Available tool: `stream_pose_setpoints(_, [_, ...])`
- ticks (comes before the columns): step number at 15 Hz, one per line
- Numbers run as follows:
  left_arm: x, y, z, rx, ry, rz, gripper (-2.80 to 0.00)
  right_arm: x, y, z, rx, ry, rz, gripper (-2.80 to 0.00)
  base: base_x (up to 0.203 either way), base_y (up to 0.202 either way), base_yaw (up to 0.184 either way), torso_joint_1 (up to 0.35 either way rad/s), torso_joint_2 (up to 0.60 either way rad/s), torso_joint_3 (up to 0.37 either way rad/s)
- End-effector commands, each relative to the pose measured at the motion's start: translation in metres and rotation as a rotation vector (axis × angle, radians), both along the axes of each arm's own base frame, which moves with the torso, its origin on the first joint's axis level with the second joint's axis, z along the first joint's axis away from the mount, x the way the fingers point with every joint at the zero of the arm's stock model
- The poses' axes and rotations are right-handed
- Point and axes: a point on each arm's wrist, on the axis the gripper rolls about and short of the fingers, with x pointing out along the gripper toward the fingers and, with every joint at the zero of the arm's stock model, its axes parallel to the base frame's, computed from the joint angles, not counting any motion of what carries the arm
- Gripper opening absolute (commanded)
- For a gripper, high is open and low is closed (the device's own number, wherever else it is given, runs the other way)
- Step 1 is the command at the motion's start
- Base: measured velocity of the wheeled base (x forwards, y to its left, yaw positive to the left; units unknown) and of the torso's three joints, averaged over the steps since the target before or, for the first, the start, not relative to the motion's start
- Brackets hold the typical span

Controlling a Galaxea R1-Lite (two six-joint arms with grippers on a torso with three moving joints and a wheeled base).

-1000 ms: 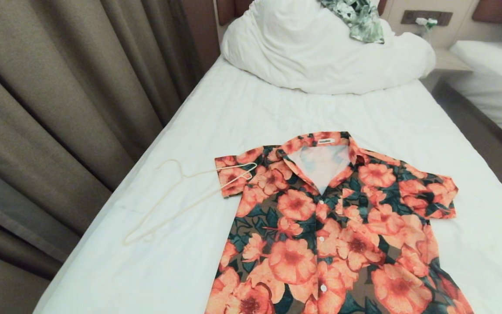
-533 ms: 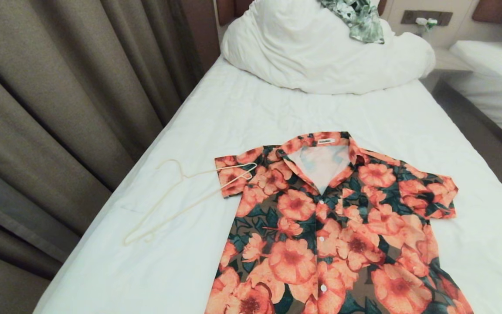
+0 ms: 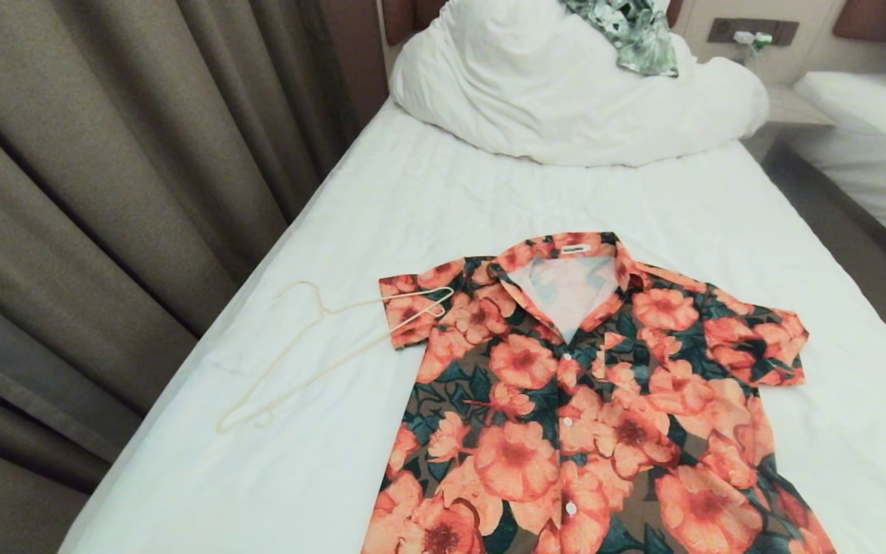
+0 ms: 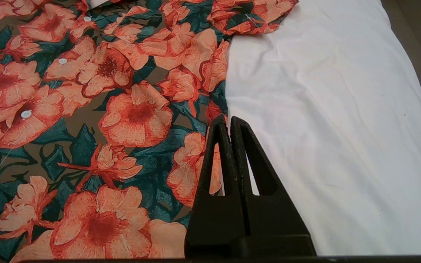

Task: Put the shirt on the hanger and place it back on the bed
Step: Lift the shirt and hanger

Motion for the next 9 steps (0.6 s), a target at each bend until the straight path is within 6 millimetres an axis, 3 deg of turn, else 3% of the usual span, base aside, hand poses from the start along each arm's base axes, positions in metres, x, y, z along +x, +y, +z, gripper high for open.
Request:
stream_pose_setpoints(1, [0.015,0.0,0.021,-0.007,0.076,-0.036,-2.8,0.0,0.0,0.0,0.0,0.0,0.001,-2.8,0.0,0.0,0.0,0.0,0.0,0.0])
stream_pose_setpoints(7, [0.1,-0.019,0.082,-0.008,0.326,-0.284,-2.8,0.0,0.0,0.0,0.0,-0.001,0.001,-2.8,0.0,0.0,0.0,0.0,0.0,0.0])
stream_pose_setpoints(9, [0.133,-0.028,0.086,-0.011,0.417,-0.337,-2.8,0.0,0.0,0.0,0.0,0.0,0.001,-2.8,0.0,0.0,0.0,0.0,0.0,0.0])
